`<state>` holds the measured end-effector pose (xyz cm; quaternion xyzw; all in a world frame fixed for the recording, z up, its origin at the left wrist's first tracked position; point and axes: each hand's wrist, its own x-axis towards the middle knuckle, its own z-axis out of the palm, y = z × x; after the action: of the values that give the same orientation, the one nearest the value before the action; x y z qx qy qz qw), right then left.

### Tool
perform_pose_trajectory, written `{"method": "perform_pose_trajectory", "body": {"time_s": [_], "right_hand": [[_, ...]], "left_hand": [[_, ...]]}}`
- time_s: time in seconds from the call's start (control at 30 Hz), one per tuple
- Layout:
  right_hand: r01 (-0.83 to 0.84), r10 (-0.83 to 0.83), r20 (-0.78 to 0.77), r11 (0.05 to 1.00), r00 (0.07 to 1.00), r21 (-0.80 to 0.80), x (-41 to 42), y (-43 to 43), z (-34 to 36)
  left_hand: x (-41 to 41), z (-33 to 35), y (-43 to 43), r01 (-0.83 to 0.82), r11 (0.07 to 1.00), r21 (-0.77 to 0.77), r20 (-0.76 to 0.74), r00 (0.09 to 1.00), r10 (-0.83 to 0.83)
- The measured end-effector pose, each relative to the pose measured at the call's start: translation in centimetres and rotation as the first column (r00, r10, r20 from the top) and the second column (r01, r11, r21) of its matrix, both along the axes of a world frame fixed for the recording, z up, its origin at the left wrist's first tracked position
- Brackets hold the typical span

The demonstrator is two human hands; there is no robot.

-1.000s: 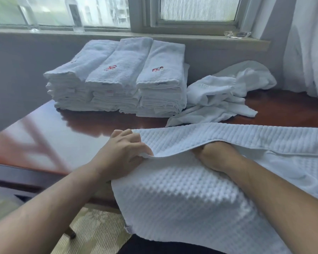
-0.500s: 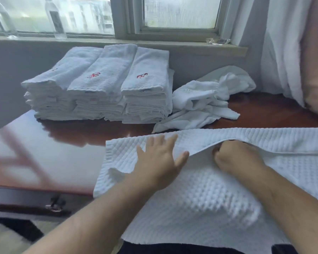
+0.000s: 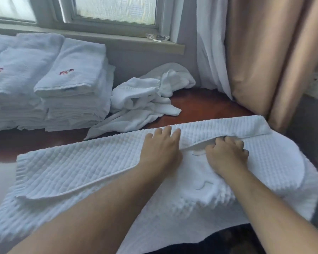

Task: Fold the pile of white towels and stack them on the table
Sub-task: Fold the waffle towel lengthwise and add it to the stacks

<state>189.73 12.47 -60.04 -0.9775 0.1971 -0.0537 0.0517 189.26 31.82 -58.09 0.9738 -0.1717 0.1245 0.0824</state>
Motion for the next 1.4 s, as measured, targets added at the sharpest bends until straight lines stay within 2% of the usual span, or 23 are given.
{"method": "perform_pose_trajectory", "body": {"time_s": [0.1, 0.2, 0.23, 0.3, 0.37, 0.47, 0.63, 0.73, 0.8, 0.93, 1.0, 1.07, 1.13, 1.2, 1.27, 1.3, 1.33, 1.4], "right_hand": [[0.149, -0.149, -0.028, 0.989, 0.988, -0.008, 0.5, -3.7, 0.3], [0.194, -0.192, -0.038, 0.98, 0.981, 0.045, 1.7, -7.5, 0.5], [0.196, -0.195, -0.014, 0.975, 0.981, 0.107, 2.2, -8.5, 0.6], [0.195, -0.245, 0.129, 0.93, 0.961, 0.312, 3.0, -9.8, 1.1], [0.148, -0.36, 0.313, 0.83, 0.879, 0.539, 3.8, -10.6, 1.5], [0.086, -0.517, 0.446, 0.718, 0.731, 0.691, 4.7, -11.9, 1.7], [0.043, -0.591, 0.479, 0.657, 0.648, 0.753, 4.9, -12.7, 1.3], [-0.068, -0.573, 0.598, 0.688, 0.561, 0.722, 4.7, -12.8, 0.8], [-0.038, -0.593, 0.597, 0.692, 0.54, 0.721, 4.6, -12.9, 0.8], [0.092, -0.665, 0.488, 0.639, 0.564, 0.764, 4.5, -13.1, 1.0], [0.119, -0.679, 0.485, 0.639, 0.551, 0.76, 4.2, -12.9, 1.2], [0.159, -0.661, 0.47, 0.662, 0.585, 0.733, 4.0, -12.6, 1.5], [0.258, -0.598, 0.455, 0.749, 0.66, 0.61, 3.6, -11.8, 1.6], [0.331, -0.442, 0.459, 0.893, 0.771, 0.303, 3.0, -10.1, 2.0], [0.199, -0.19, 0.517, 0.979, 0.834, 0.04, 2.9, -8.0, 2.1], [0.091, -0.073, 0.518, 0.996, 0.852, -0.009, 3.0, -6.7, 2.4], [-0.026, 0.016, 0.478, 1.0, 0.878, 0.013, 3.2, -5.3, 2.7], [-0.168, 0.105, 0.29, 0.965, 0.951, 0.202, 3.3, -2.8, 2.8]], "left_hand": [[1.3, -0.6, -2.3, -0.014, 1.0, 0.017, 0.041, 0.999, 0.013], [1.9, -1.4, -3.3, 0.029, 0.999, 0.019, 0.08, 0.996, -0.031], [2.1, -1.7, -3.4, 0.053, 0.998, 0.017, 0.096, 0.994, -0.054], [2.2, -2.0, -3.1, 0.101, 0.995, -0.014, 0.126, 0.987, -0.098], [2.2, -2.2, -2.7, 0.154, 0.986, -0.064, 0.141, 0.98, -0.144], [1.7, -2.1, -2.2, 0.27, 0.951, -0.151, 0.123, 0.96, -0.253], [1.2, -1.8, -2.1, 0.393, 0.903, -0.175, 0.207, 0.911, -0.356], [0.9, -1.5, -2.2, 0.427, 0.892, -0.149, 0.206, 0.896, -0.394], [0.8, -1.6, -2.2, 0.449, 0.884, -0.129, 0.179, 0.888, -0.424], [0.6, -1.8, -2.0, 0.494, 0.857, -0.147, 0.148, 0.867, -0.475], [0.4, -1.7, -1.9, 0.492, 0.858, -0.148, 0.146, 0.869, -0.473], [0.3, -1.6, -2.0, 0.495, 0.856, -0.148, 0.138, 0.867, -0.478], [0.2, -1.5, -2.0, 0.505, 0.85, -0.153, 0.134, 0.863, -0.488], [0.2, -1.6, -1.8, 0.505, 0.848, -0.16, 0.139, 0.862, -0.487], [0.2, -1.7, -1.6, 0.495, 0.853, -0.166, 0.124, 0.869, -0.48], [0.1, -1.6, -1.6, 0.491, 0.855, -0.166, 0.115, 0.871, -0.478], [0.1, -1.4, -1.6, 0.491, 0.856, -0.16, 0.108, 0.871, -0.479], [-0.1, -1.0, -1.5, 0.497, 0.857, -0.136, 0.096, 0.868, -0.487]]}}
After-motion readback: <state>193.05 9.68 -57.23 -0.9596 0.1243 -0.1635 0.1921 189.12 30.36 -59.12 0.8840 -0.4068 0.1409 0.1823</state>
